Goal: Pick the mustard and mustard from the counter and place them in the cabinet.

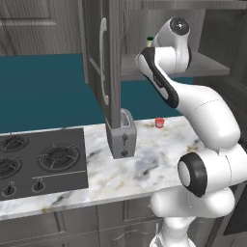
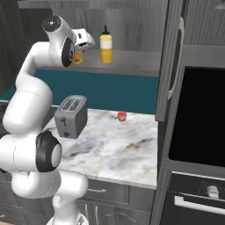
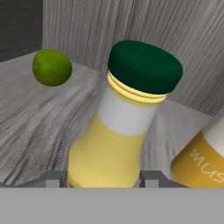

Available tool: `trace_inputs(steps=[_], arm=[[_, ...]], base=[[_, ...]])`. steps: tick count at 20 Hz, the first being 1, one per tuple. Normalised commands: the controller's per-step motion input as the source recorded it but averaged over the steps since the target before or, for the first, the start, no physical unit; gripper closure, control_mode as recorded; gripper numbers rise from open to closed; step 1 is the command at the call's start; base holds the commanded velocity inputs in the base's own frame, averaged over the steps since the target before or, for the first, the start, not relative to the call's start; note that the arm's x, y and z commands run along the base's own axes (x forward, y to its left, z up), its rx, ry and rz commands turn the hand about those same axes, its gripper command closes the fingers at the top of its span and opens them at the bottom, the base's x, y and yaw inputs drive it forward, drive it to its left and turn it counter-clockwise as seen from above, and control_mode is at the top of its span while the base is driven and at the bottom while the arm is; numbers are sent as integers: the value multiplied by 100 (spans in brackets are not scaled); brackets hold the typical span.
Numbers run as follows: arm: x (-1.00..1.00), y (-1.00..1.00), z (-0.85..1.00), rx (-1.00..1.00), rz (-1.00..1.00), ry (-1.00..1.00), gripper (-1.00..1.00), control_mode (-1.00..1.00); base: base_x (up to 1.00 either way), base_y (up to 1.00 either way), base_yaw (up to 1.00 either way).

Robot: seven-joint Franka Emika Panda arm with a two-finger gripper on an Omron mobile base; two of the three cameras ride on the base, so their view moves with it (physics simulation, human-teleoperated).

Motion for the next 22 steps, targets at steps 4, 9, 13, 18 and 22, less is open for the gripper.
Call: trace_inputs(steps=[4, 9, 13, 18, 22], arm=[[2, 0, 0, -1, 0, -7, 100, -100], [11, 0, -8, -2, 0, -6, 100, -100], [19, 0, -12, -1, 0, -5, 100, -100], [13, 0, -15, 0, 0, -1, 100, -100], [19, 0, -16, 0, 0, 0, 100, -100]], base=[[0, 0, 0], [0, 0, 0], [0, 0, 0], [0, 0, 0], [0, 0, 0]])
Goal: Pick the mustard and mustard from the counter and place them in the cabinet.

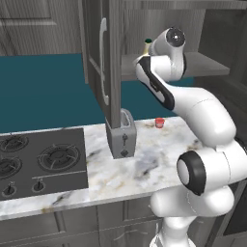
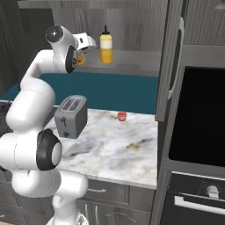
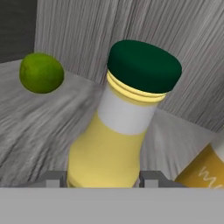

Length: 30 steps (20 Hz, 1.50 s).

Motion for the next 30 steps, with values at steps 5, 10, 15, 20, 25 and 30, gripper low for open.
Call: trace_inputs(steps=[5, 10, 15, 20, 25, 30], arm=[[24, 0, -10, 0, 0, 0, 100, -100], [25, 0, -12, 0, 0, 0, 100, -100], [21, 0, -18, 0, 0, 0, -100, -100], [10, 1, -12, 0, 0, 0, -100, -100], [0, 0, 0, 0, 0, 0, -100, -100], [0, 0, 0, 0, 0, 0, -100, -100]], base=[[0, 0, 0], [0, 0, 0], [0, 0, 0], [0, 0, 0], [0, 0, 0], [0, 0, 0]])
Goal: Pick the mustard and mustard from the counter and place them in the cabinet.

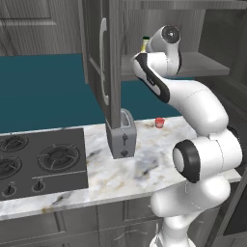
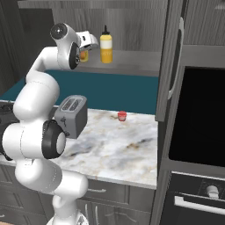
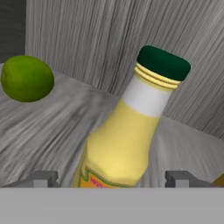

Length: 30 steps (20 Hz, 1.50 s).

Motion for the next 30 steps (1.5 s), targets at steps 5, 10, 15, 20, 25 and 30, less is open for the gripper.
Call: trace_inputs(steps=[5, 10, 15, 20, 25, 30], arm=[[-41, 0, 0, 0, 0, -2, -100, -100], [-100, 0, 1, 1, 0, -6, -100, -100], [-100, 0, 0, 0, 0, -2, -100, -100], [-100, 0, 0, 1, 0, 0, -100, -100], [-91, 0, -5, 2, 0, 1, -100, -100], [-70, 0, -31, 2, 0, 5, -100, -100]], base=[[0, 0, 0], [0, 0, 0], [0, 0, 0], [0, 0, 0], [0, 0, 0], [0, 0, 0]])
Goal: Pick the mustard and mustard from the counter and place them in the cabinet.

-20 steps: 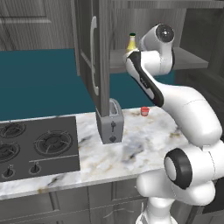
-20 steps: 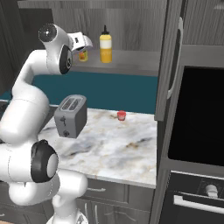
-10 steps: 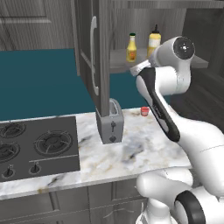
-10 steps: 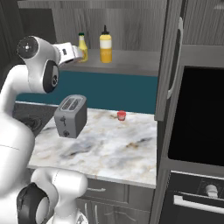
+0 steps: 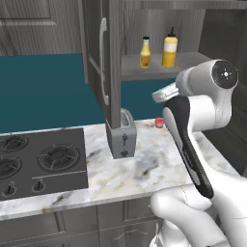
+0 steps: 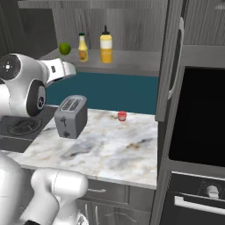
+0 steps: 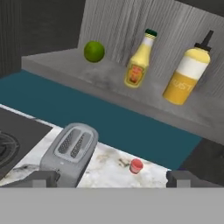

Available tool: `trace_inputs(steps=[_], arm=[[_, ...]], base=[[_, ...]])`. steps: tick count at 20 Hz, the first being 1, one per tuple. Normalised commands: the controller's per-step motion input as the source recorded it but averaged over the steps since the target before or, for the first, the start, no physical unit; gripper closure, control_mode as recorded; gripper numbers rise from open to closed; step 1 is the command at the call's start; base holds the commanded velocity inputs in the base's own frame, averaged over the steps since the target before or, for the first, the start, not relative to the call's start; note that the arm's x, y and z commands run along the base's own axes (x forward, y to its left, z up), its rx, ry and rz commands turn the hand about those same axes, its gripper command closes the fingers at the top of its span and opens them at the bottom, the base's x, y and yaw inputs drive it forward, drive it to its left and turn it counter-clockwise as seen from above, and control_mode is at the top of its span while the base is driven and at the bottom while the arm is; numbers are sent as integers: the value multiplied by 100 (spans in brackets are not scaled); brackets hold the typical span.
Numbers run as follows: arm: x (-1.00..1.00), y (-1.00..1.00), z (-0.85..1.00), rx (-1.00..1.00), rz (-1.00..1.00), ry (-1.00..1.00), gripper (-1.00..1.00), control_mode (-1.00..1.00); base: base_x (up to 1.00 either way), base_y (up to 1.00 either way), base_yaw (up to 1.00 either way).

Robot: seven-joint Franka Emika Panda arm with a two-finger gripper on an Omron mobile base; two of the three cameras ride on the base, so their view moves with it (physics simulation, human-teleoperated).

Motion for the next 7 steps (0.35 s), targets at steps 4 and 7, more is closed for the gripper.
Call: trace_inputs(steps=[4, 7], arm=[[-36, 0, -65, 3, 0, 12, -100, -100], [-25, -2, -75, 2, 0, 12, -100, -100]], base=[[0, 0, 0], [0, 0, 0]])
